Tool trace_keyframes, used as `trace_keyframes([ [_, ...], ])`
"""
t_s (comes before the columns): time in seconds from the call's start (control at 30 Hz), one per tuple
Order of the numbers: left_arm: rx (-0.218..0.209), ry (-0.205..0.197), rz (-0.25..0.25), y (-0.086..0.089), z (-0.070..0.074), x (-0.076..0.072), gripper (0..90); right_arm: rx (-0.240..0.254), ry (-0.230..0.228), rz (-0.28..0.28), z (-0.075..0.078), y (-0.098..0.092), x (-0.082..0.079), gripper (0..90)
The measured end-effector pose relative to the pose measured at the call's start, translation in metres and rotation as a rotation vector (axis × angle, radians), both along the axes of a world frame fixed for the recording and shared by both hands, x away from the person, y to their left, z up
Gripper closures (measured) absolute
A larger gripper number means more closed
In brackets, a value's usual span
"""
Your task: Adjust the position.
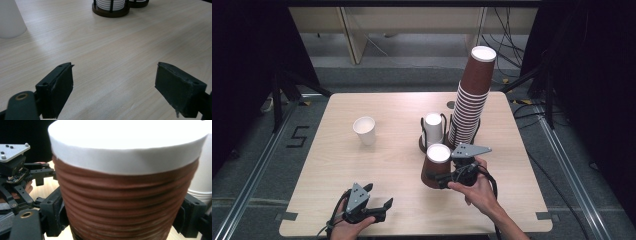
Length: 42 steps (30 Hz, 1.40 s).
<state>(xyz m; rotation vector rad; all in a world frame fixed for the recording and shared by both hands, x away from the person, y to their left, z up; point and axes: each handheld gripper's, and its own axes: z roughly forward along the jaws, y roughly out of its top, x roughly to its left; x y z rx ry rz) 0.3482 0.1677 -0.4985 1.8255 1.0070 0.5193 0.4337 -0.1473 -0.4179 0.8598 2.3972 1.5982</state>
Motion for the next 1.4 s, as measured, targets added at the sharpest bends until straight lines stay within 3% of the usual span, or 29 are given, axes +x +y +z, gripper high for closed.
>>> trace_keyframes([
  [0.07, 0.0, -0.002, 0.007, -0.001, 0.001, -0.001, 14.6, 0.001, 0.006, 0.013, -0.001, 0.002, 0.0, 17.4],
  [0.1, -0.022, -0.014, -0.006, -0.002, 0.001, -0.001, 14.6, -0.021, -0.016, 0.009, -0.001, 0.005, 0.0, 17.4],
  [0.13, -0.021, -0.015, -0.011, -0.002, 0.002, -0.001, 14.6, -0.004, -0.016, 0.031, -0.003, 0.008, 0.002, 17.4],
  [0.23, -0.033, -0.028, -0.014, -0.005, 0.002, -0.001, 14.5, -0.007, 0.011, 0.029, -0.004, 0.014, 0.001, 17.4],
  [0.27, -0.044, -0.037, -0.024, -0.007, 0.003, -0.001, 14.5, -0.016, -0.011, 0.027, -0.005, 0.015, 0.002, 17.4],
  [0.3, -0.048, -0.045, -0.031, -0.01, 0.004, -0.002, 14.6, 0.001, 0.026, 0.037, -0.006, 0.021, 0.001, 17.4],
  [0.4, -0.063, -0.062, -0.044, -0.014, 0.005, -0.002, 14.5, 0.001, 0.008, 0.062, -0.007, 0.028, 0.003, 17.4],
  [0.43, -0.063, -0.062, -0.044, -0.014, 0.005, -0.002, 14.5, -0.002, 0.011, 0.047, -0.007, 0.03, 0.002, 17.4],
  [0.47, -0.066, -0.061, -0.039, -0.016, 0.006, -0.003, 14.5, 0.006, 0.023, 0.068, -0.007, 0.031, 0.003, 17.4],
  [0.6, -0.104, -0.065, -0.057, -0.021, 0.006, -0.002, 14.5, 0.013, 0.01, 0.069, -0.007, 0.037, 0.002, 17.4],
  [0.77, -0.144, -0.081, -0.081, -0.029, 0.007, -0.002, 14.5, 0.026, 0.029, 0.08, -0.008, 0.044, 0.001, 17.5],
  [0.8, -0.162, -0.094, -0.091, -0.032, 0.008, -0.001, 14.5, 0.029, 0.056, 0.078, -0.008, 0.047, -0.002, 17.5],
  [0.83, -0.162, -0.094, -0.091, -0.032, 0.008, -0.001, 14.5, 0.029, 0.056, 0.078, -0.008, 0.047, -0.002, 17.5],
  [0.87, -0.17, -0.096, -0.095, -0.035, 0.01, -0.001, 14.5, 0.029, 0.023, 0.102, -0.009, 0.05, 0.0, 17.5],
  [1.0, -0.155, -0.094, -0.111, -0.042, 0.01, 0.001, 14.5, 0.025, 0.022, 0.098, -0.01, 0.055, -0.002, 17.6],
  [1.03, -0.172, -0.097, -0.119, -0.044, 0.009, 0.002, 14.5, 0.023, 0.026, 0.101, -0.01, 0.056, -0.002, 17.6],
  [1.17, -0.176, -0.106, -0.116, -0.046, 0.008, 0.004, 14.4, 0.023, 0.02, 0.107, -0.013, 0.061, -0.002, 17.8],
  [1.3, -0.164, -0.11, -0.117, -0.048, 0.01, 0.004, 14.0, 0.01, 0.02, 0.104, -0.013, 0.064, -0.004, 17.8],
  [1.4, -0.163, -0.112, -0.115, -0.052, 0.008, 0.006, 9.6, 0.02, 0.021, 0.116, -0.014, 0.067, -0.005, 17.8],
])
